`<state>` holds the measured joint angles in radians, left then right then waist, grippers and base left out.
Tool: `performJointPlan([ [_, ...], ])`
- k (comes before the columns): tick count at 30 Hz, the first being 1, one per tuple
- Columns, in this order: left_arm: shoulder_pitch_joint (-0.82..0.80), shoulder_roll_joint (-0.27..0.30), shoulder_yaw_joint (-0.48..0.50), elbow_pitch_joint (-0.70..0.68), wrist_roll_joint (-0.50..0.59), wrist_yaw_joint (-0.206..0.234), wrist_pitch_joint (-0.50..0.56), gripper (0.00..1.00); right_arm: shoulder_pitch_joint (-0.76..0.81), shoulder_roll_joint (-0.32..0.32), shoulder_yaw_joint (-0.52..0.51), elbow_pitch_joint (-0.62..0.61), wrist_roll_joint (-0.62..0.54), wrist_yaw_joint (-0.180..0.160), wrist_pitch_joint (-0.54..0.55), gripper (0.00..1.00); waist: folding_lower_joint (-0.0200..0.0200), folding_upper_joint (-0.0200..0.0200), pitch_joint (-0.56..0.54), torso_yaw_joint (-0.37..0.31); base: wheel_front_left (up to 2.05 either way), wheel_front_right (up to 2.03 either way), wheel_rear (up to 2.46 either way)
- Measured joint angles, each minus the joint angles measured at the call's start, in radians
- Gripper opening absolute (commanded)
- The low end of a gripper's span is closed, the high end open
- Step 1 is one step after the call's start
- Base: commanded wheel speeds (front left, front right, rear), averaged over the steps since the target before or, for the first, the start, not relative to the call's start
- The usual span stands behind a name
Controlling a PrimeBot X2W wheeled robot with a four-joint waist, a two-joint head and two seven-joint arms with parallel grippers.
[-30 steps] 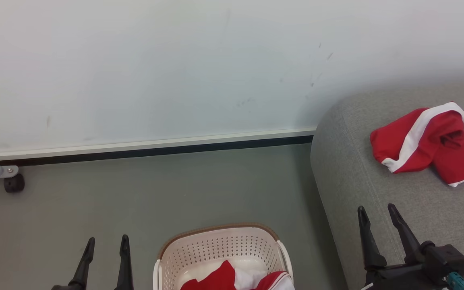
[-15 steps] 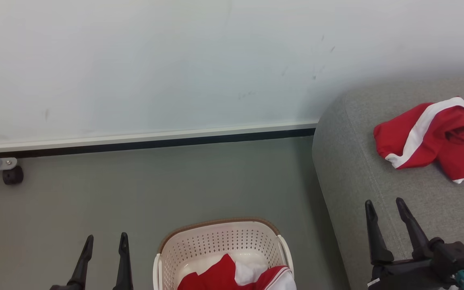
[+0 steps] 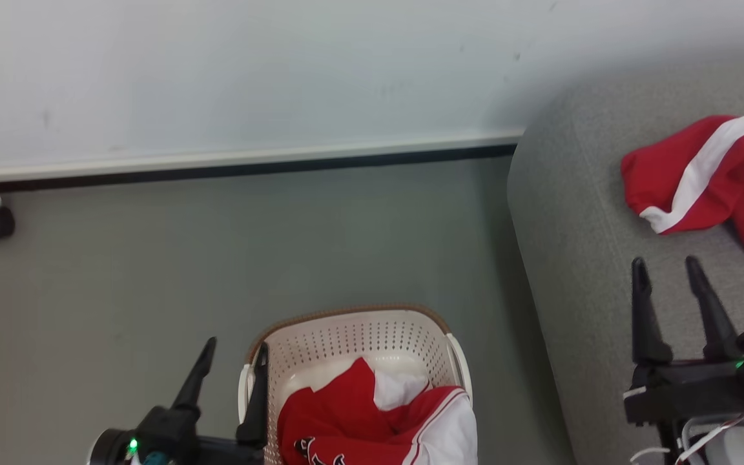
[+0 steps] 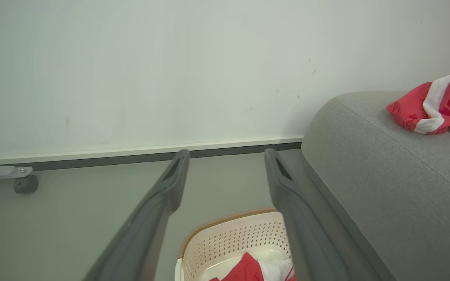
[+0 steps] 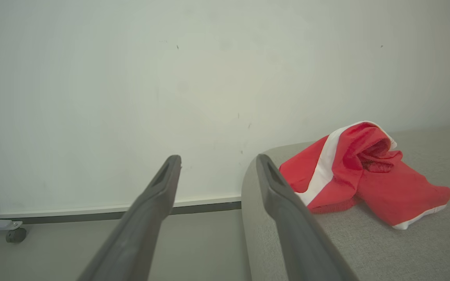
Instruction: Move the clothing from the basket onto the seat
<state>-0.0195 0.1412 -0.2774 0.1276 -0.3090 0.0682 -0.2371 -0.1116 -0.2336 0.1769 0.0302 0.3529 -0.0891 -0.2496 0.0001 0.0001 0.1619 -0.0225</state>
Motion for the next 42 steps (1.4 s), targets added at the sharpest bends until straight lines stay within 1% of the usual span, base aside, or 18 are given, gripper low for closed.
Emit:
performJointPlan([
  [5,-0.085,-0.028,-0.061,0.089,0.02,-0.026,0.033,1.0,-0.056,-0.026,-0.036,-0.014,0.0,0.0,-0.004,1.0,0.0001,0.0,0.068,-0.005,0.0,0.0,0.0],
  [11,-0.187,-0.058,-0.121,0.21,0.044,-0.043,0.072,1.0,-0.135,-0.057,-0.073,-0.03,0.0,-0.003,-0.007,1.0,0.0001,0.0001,0.154,-0.017,0.0,0.0,0.0],
  [16,-0.259,-0.081,-0.197,0.306,0.078,-0.061,0.105,1.0,-0.207,-0.081,-0.101,-0.046,0.0,-0.003,-0.007,1.0,0.0001,0.0001,0.227,-0.03,0.0,0.0,0.0],
  [18,-0.29,-0.085,-0.231,0.341,0.089,-0.078,0.118,1.0,-0.245,-0.086,-0.106,-0.053,0.0,-0.003,-0.007,1.0,0.0001,0.0001,0.256,-0.035,0.0,0.0,0.0],
  [23,-0.361,-0.089,-0.297,0.414,0.114,-0.097,0.14,1.0,-0.332,-0.089,-0.108,-0.079,-0.002,-0.003,-0.007,1.0,0.0001,0.0001,0.331,-0.046,0.0,0.0,0.0],
  [29,-0.435,-0.091,-0.353,0.472,0.131,-0.129,0.153,1.0,-0.41,-0.094,-0.099,-0.11,-0.019,-0.003,-0.006,1.0,0.0,0.0002,0.421,-0.054,0.0,0.0,0.0],
  [35,-0.496,-0.091,-0.38,0.503,0.132,-0.14,0.156,1.0,-0.453,-0.097,-0.099,-0.132,-0.025,-0.003,-0.006,1.0,0.0001,0.0001,0.497,-0.057,0.0,0.0,0.0],
  [42,-0.573,-0.091,-0.472,0.503,0.116,-0.158,0.15,1.0,-0.525,-0.095,-0.081,-0.151,-0.039,-0.003,-0.006,1.0,0.0,0.0002,0.6,-0.059,0.0,0.0,0.0],
])
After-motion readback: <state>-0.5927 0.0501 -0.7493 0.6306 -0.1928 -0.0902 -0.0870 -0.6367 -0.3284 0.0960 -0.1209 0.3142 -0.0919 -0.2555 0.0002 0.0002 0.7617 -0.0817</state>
